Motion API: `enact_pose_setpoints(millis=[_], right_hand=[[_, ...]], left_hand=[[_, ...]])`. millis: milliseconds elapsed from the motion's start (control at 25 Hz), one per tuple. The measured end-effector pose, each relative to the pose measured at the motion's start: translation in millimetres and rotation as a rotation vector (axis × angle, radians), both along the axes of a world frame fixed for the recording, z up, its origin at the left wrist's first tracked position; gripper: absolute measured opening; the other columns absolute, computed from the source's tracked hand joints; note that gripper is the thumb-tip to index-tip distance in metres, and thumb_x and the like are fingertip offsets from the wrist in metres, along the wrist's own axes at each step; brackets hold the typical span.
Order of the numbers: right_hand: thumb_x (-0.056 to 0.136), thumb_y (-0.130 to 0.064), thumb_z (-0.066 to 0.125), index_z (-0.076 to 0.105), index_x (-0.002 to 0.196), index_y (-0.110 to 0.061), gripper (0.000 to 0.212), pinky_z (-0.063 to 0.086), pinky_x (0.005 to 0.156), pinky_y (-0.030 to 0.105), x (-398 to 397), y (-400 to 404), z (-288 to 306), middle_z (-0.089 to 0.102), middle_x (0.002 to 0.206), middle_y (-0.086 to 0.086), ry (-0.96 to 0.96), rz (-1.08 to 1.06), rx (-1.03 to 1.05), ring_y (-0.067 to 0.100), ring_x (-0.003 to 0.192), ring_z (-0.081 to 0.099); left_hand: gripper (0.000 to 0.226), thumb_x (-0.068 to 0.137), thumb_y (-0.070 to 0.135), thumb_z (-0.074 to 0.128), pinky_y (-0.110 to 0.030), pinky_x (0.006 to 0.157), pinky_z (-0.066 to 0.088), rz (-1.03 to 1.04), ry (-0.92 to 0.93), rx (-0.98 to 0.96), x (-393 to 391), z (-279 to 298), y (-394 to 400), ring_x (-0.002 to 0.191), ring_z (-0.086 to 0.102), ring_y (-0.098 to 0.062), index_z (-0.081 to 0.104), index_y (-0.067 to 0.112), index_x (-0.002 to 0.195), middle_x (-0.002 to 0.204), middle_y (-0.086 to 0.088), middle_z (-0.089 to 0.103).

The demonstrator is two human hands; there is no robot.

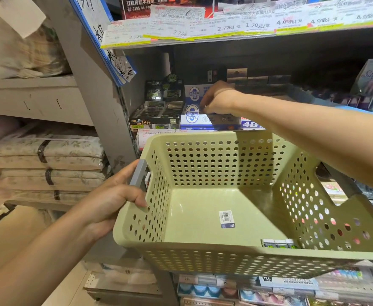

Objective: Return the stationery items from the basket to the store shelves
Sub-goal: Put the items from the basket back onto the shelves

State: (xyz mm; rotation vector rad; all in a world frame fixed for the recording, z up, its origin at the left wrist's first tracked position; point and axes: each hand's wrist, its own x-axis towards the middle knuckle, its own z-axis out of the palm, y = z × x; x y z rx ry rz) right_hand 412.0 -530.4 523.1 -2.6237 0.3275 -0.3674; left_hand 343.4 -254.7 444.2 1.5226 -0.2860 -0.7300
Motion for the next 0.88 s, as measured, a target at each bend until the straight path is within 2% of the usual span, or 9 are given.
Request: enact_pose_setpoints(millis=[120, 200, 280, 360, 520, 600, 680, 800, 880], right_hand=[[0.086, -0.023, 0.063, 0.066, 0.113, -0.008, 0.032, 0.052, 0.081, 0.031, -4, -1, 2, 0.066, 0.114, 0.01, 0.021, 0.012, -0.028, 0.025, 0.099, 0.063], [0.087, -0.023, 0.06, 0.067, 0.111, -0.01, 0.028, 0.05, 0.077, 0.029, -17, -2, 8, 0.066, 0.111, 0.007, -0.075, 0.011, -0.062, 0.022, 0.094, 0.061], [0.088, -0.02, 0.056, 0.069, 0.103, -0.01, 0.022, 0.045, 0.07, 0.023, -39, 2, 13, 0.066, 0.098, 0.002, -0.239, 0.053, -0.09, 0.015, 0.083, 0.057], [0.086, -0.017, 0.058, 0.069, 0.089, -0.01, 0.014, 0.042, 0.061, 0.017, -66, 10, 16, 0.063, 0.077, -0.004, -0.277, 0.138, -0.065, 0.007, 0.068, 0.055], [0.083, -0.016, 0.06, 0.063, 0.066, -0.015, 0.018, 0.045, 0.051, 0.012, -106, 30, 2, 0.064, 0.062, 0.001, 0.091, 0.278, -0.163, -0.002, 0.047, 0.055], [0.084, -0.014, 0.059, 0.065, 0.072, -0.01, 0.015, 0.05, 0.057, 0.021, -114, 40, -16, 0.066, 0.067, 0.005, 0.355, 0.327, -0.161, 0.008, 0.053, 0.06], [0.084, -0.009, 0.059, 0.068, 0.083, -0.003, 0.011, 0.05, 0.058, 0.024, -119, 50, -40, 0.064, 0.068, 0.005, 0.606, 0.377, -0.178, 0.012, 0.057, 0.06], [0.084, -0.007, 0.059, 0.069, 0.094, -0.001, 0.016, 0.048, 0.057, 0.02, -120, 59, -76, 0.058, 0.061, -0.004, 0.874, 0.403, -0.289, 0.009, 0.057, 0.056], [0.084, -0.008, 0.06, 0.068, 0.092, -0.001, 0.013, 0.052, 0.064, 0.026, -120, 62, -94, 0.056, 0.063, -0.002, 1.006, 0.401, -0.337, 0.015, 0.065, 0.058]], left_hand=[[0.09, 0.045, -0.012, 0.052, -0.051, 0.069, 0.053, 0.013, -0.009, 0.013, 3, 1, 5, 0.088, 0.064, -0.039, 0.06, 0.043, 0.116, 0.108, -0.024, 0.065], [0.092, 0.044, -0.015, 0.052, -0.048, 0.067, 0.052, 0.019, -0.016, 0.023, 5, 1, 8, 0.085, 0.064, -0.036, 0.06, 0.044, 0.114, 0.104, -0.023, 0.065], [0.094, 0.044, -0.014, 0.053, -0.048, 0.067, 0.051, 0.018, -0.015, 0.034, 7, 1, 13, 0.089, 0.063, -0.038, 0.06, 0.046, 0.115, 0.108, -0.024, 0.065], [0.09, 0.045, -0.011, 0.052, -0.049, 0.069, 0.051, 0.003, -0.013, 0.036, 10, 1, 17, 0.095, 0.062, -0.041, 0.06, 0.047, 0.114, 0.112, -0.025, 0.063], [0.087, 0.045, -0.01, 0.051, -0.048, 0.07, 0.051, -0.029, -0.021, 0.04, 15, 1, 26, 0.095, 0.062, -0.04, 0.062, 0.047, 0.111, 0.113, -0.025, 0.063], [0.086, 0.046, -0.01, 0.052, -0.047, 0.067, 0.052, -0.045, -0.024, 0.037, 16, 2, 32, 0.09, 0.063, -0.038, 0.062, 0.045, 0.112, 0.113, -0.025, 0.063], [0.086, 0.046, -0.011, 0.052, -0.047, 0.065, 0.053, -0.059, -0.026, 0.045, 17, 2, 38, 0.09, 0.064, -0.039, 0.062, 0.045, 0.111, 0.113, -0.025, 0.064], [0.086, 0.054, -0.02, 0.051, -0.047, 0.065, 0.053, -0.056, -0.044, 0.056, 17, 2, 45, 0.094, 0.063, -0.041, 0.064, 0.048, 0.105, 0.111, -0.025, 0.065], [0.085, 0.06, -0.02, 0.045, -0.047, 0.066, 0.052, -0.036, -0.04, 0.047, 17, 2, 47, 0.092, 0.063, -0.04, 0.062, 0.048, 0.107, 0.108, -0.024, 0.064]])
